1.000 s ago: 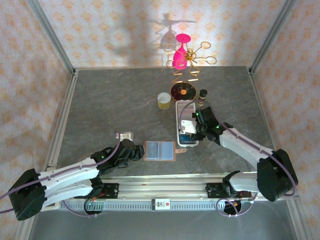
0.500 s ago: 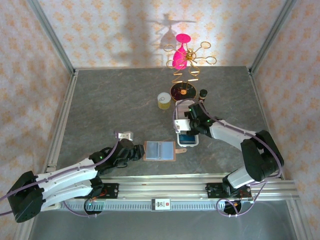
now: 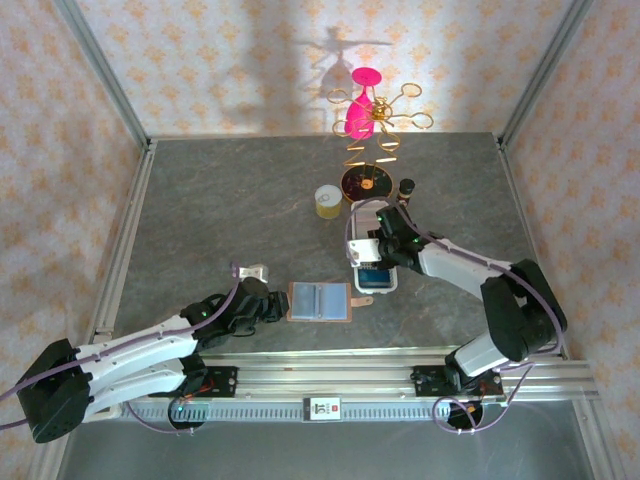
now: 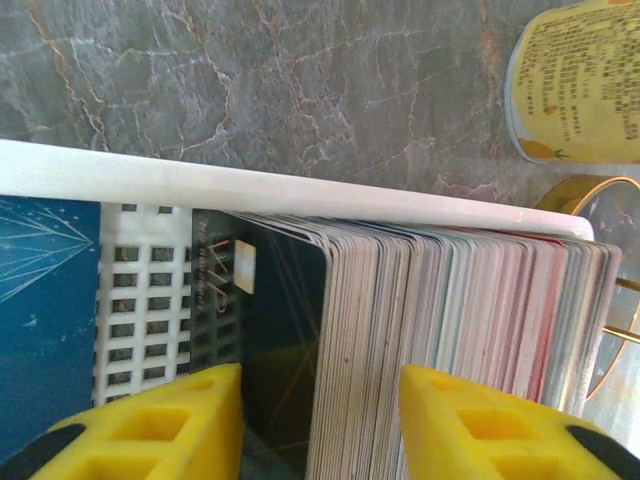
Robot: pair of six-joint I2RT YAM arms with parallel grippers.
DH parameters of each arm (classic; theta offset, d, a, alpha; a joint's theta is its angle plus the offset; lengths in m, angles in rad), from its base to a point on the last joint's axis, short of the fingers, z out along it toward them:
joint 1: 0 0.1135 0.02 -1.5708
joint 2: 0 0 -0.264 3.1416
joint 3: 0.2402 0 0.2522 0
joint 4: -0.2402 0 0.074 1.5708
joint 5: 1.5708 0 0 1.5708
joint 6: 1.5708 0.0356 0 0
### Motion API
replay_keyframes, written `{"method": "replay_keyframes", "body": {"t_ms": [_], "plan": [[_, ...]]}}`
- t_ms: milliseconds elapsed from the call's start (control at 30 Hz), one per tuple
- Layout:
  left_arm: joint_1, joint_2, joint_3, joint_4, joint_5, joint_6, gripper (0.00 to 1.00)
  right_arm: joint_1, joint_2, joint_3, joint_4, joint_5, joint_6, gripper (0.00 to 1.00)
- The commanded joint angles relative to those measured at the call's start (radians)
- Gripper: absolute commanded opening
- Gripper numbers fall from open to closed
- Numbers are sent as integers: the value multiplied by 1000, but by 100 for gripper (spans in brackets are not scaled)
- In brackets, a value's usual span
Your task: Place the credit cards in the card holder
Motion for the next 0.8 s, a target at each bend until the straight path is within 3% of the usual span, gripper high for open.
{"method": "replay_keyframes", "body": {"t_ms": [0,200,467,767], "plan": [[9,10,-6,34,17,8,40,-5,-49,-13,6,7,-4,37],[9,11,-13,45,27,2,37,-5,-51,-13,-5,7,-1,25],[9,18,-17,54,30,0,38,-5,-72,-1,-32,-2,13,17],[9,77,23,29,7,39,55,-5,-116,23,-112,-55,58,10]]}}
